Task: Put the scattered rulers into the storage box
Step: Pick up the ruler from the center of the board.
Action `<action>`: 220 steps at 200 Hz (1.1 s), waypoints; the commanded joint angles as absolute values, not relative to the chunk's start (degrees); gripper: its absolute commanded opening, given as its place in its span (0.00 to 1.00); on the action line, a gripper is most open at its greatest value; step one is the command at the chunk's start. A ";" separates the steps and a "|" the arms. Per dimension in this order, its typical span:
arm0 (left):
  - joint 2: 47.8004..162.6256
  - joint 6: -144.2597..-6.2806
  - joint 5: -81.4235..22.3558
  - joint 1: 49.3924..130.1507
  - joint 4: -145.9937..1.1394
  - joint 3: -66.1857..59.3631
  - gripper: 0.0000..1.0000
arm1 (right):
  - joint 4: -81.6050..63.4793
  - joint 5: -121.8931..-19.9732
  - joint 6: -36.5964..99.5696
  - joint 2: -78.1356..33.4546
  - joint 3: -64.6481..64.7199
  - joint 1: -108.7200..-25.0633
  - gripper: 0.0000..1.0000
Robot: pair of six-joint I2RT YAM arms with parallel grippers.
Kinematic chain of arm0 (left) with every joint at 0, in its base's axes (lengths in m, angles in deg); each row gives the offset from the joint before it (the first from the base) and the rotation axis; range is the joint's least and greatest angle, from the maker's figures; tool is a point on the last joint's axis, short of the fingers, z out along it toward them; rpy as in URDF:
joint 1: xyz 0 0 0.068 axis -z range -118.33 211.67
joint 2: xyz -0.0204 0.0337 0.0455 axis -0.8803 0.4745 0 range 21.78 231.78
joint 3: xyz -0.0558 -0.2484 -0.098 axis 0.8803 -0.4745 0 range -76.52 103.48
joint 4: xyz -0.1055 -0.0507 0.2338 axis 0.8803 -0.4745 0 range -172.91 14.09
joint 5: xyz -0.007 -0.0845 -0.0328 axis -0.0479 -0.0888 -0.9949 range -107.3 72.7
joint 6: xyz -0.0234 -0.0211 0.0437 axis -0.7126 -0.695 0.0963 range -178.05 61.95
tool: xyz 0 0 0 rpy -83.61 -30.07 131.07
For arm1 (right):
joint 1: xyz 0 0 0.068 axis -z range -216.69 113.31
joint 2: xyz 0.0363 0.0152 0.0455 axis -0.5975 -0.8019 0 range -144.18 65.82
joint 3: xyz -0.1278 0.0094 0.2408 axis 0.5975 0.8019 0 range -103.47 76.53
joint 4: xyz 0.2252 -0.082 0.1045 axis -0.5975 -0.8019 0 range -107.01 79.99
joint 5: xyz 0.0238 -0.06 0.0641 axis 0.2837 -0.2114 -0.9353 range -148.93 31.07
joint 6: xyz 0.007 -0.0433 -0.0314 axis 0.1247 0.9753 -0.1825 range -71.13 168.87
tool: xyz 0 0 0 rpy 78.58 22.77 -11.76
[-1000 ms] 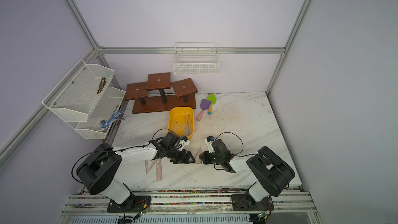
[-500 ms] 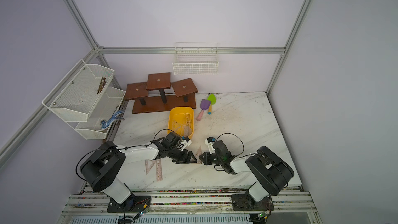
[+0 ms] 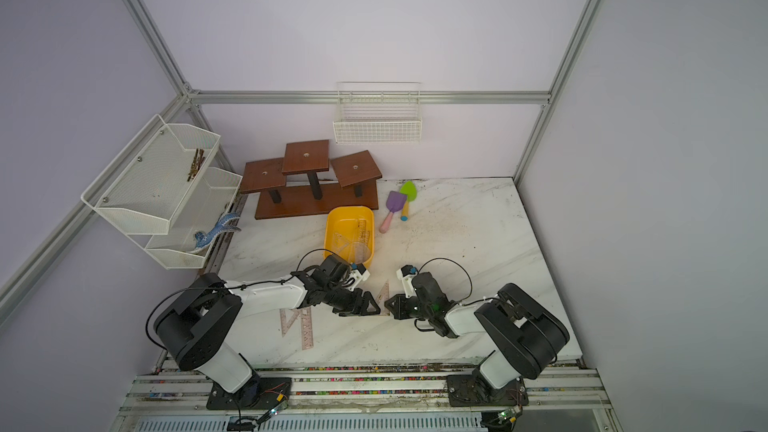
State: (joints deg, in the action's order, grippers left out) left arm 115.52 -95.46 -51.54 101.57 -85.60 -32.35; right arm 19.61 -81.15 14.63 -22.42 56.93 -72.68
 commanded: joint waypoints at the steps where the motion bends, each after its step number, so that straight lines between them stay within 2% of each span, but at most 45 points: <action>1: 116.69 -95.36 -48.42 102.37 -88.75 -32.48 0.75 | 13.45 -79.92 14.59 -23.29 58.86 -72.40 0.15; 87: 119.41 -95.96 -49.32 103.51 -86.89 -31.74 0.74 | 13.97 -80.01 14.40 -23.73 59.30 -72.42 0.15; 116: 120.19 -96.40 -50.25 103.86 -85.35 -31.71 0.70 | 13.98 -80.06 14.37 -23.59 59.30 -72.38 0.15; 137: 120.73 -96.39 -50.86 103.98 -84.79 -31.61 0.57 | 13.95 -80.12 14.41 -23.47 59.39 -72.38 0.15; 147: 121.04 -96.41 -51.26 103.95 -84.44 -31.47 0.39 | 13.98 -80.20 14.34 -23.38 59.47 -72.37 0.15; 159: 121.46 -96.30 -51.30 103.95 -84.38 -31.45 0.24 | 13.90 -80.20 14.41 -23.34 59.39 -72.42 0.15; 178: 121.98 -96.28 -51.49 103.95 -84.43 -31.54 0.08 | 13.80 -80.20 14.42 -23.30 59.48 -72.36 0.15; 196: 121.65 -96.21 -51.31 103.95 -84.57 -31.56 0.00 | 13.65 -80.29 14.57 -23.20 59.30 -72.29 0.15; 220: 120.72 -95.85 -51.49 103.99 -85.14 -31.11 0.00 | 11.93 -80.38 15.22 -21.38 58.65 -72.00 0.14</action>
State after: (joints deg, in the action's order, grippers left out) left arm 121.00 -96.51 -52.99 103.58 -83.48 -31.30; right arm 20.16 -81.26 14.41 -22.16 57.72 -72.33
